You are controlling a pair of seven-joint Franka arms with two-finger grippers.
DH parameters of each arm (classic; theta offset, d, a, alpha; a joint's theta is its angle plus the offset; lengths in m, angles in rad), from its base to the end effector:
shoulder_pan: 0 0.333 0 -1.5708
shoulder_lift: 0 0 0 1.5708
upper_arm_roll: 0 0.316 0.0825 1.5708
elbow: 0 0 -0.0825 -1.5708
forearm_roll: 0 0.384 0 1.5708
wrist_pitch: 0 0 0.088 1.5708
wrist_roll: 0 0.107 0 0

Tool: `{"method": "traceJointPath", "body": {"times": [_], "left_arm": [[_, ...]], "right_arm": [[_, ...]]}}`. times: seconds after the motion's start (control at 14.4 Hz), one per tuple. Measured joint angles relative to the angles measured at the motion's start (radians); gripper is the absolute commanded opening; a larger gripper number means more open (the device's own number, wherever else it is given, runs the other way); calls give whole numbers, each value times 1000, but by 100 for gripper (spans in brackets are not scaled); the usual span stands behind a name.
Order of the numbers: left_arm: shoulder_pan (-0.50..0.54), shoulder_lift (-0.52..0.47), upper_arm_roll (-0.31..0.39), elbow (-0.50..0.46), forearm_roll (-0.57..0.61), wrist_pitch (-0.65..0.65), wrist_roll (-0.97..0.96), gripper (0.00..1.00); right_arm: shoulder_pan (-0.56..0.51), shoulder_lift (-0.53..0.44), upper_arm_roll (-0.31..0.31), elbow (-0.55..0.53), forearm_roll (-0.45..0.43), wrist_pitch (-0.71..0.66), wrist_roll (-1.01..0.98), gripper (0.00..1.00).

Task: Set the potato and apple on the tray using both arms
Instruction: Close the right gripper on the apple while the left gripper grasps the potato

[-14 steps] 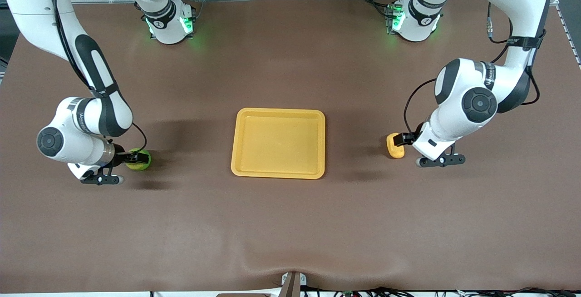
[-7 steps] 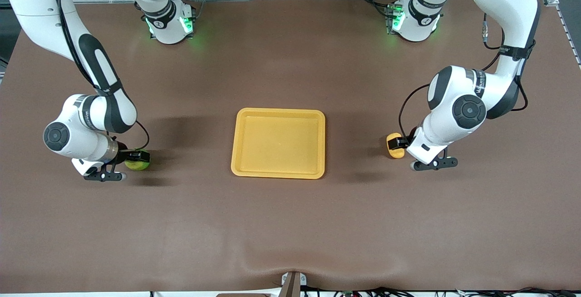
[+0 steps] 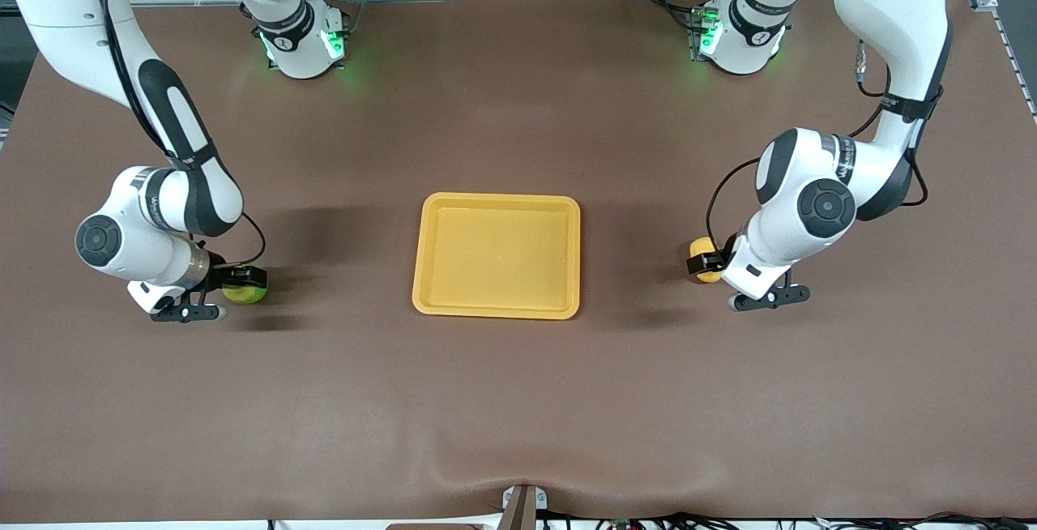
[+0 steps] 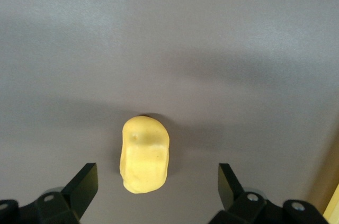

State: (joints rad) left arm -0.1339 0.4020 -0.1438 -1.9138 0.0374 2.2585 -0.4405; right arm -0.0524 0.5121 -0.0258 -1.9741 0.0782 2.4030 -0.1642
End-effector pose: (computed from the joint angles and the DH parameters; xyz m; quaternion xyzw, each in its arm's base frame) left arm 0.5974 -0.1649 0.2823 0.9968 0.0740 -0.0296 0.0039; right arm 0.6033 -0.0464 0.2000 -0.9989 -0.0144 0.0388 0.0236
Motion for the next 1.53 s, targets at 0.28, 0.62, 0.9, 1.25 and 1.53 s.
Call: {"method": "traceJointPath", "body": {"times": [0.28,0.62,0.9,1.25,1.53], "left_arm": [[-5,29,0,0,0,23,-5,100],[-3,74,4,-16,0,52,-5,100],[3,80,5,-70,0,102,-5,100],[3,80,5,-90,14,106,-5,95],[3,80,5,-95,16,107,-5,80]], "right_arm": [[0,-1,0,-1,0,0,-19,0],[-3,-1,-2,0,0,10,-64,0],[-5,-1,-2,59,0,-99,-74,0],[30,-8,9,274,-1,-371,-129,0],[87,-11,10,367,-1,-442,-199,0]]}}
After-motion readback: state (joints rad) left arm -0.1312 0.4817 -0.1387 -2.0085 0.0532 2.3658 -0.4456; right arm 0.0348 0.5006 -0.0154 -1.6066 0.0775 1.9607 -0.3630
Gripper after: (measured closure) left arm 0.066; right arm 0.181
